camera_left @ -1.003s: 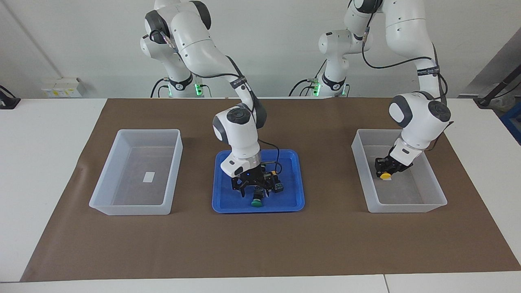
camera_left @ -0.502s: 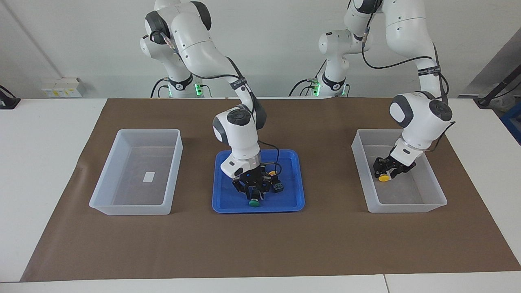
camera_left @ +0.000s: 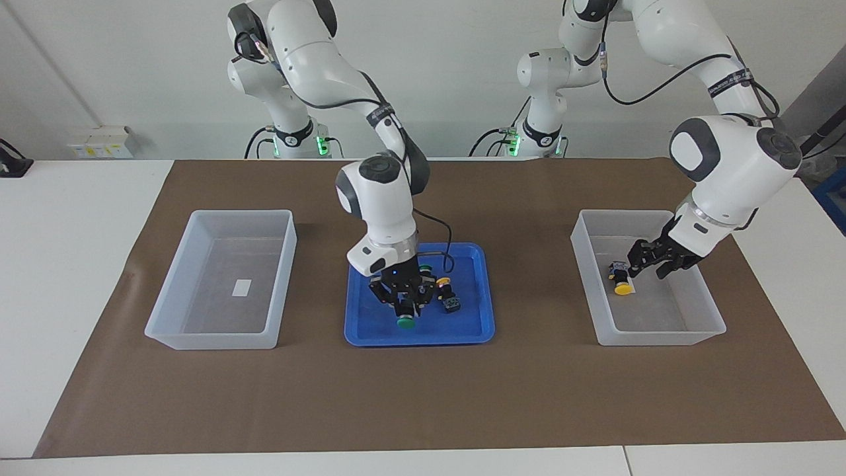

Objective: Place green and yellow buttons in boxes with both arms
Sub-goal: 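Carry the green button to the box while the left gripper withdraws, then release the green button with the right gripper while the left gripper reaches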

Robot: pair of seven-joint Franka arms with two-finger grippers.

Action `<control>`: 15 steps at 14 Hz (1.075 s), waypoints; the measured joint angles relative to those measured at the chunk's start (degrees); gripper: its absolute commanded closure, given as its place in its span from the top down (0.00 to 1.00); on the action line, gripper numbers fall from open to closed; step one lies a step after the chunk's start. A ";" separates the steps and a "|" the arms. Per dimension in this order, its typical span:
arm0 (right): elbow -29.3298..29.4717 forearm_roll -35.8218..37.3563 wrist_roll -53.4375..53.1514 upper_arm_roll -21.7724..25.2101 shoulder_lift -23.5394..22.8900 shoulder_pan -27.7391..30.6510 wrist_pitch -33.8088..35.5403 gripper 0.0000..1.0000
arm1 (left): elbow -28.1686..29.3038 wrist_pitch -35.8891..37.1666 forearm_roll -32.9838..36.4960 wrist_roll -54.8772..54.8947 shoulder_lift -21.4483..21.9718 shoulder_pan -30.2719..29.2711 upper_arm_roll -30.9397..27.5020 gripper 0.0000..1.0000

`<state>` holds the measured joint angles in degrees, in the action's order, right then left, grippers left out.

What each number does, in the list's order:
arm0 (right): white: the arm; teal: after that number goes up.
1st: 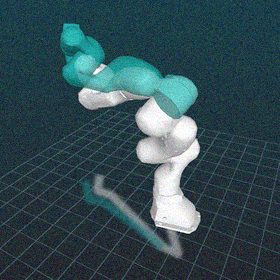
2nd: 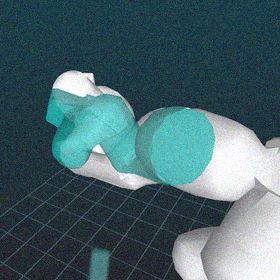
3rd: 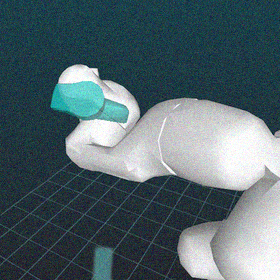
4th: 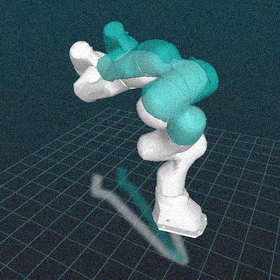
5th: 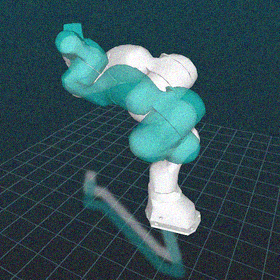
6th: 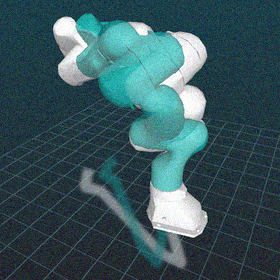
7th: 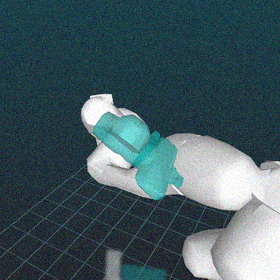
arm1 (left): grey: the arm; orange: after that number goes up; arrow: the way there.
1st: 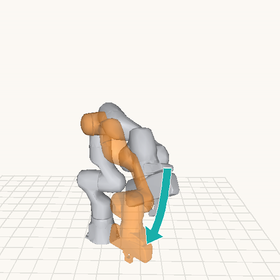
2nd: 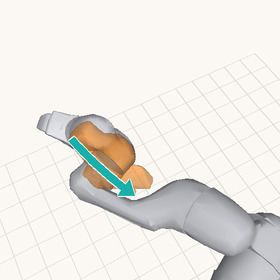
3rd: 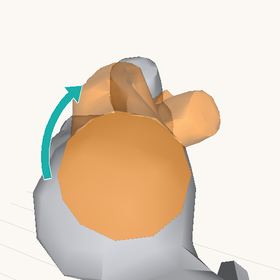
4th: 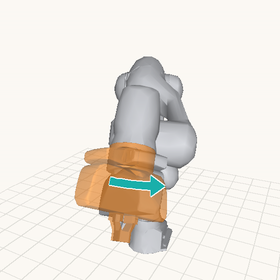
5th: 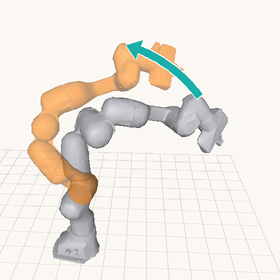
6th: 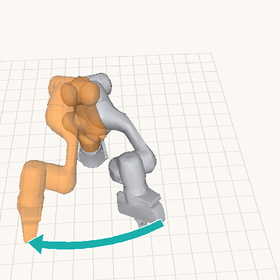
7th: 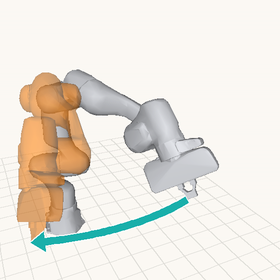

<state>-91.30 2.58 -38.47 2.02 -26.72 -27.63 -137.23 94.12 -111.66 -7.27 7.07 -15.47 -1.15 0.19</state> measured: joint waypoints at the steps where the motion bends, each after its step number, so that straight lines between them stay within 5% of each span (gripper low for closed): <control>1: -0.05 0.00 0.00 0.01 3.07 1.20 3.31 0.00 | -1.18 0.72 -0.15 -1.83 -0.45 1.07 0.05 0.65; 7: -3.74 0.01 12.16 0.11 14.63 12.51 16.51 0.00 | -3.15 -0.77 -0.30 -14.57 -2.68 8.71 0.27 0.63; 15: -18.62 0.01 37.92 0.24 19.08 28.93 13.44 0.00 | -2.87 -3.43 -0.82 -16.80 -3.45 9.85 0.16 0.61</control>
<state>-109.92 2.59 -0.55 2.26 -7.65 1.31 -123.79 91.25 -115.09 -8.09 -9.74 -18.92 8.70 0.35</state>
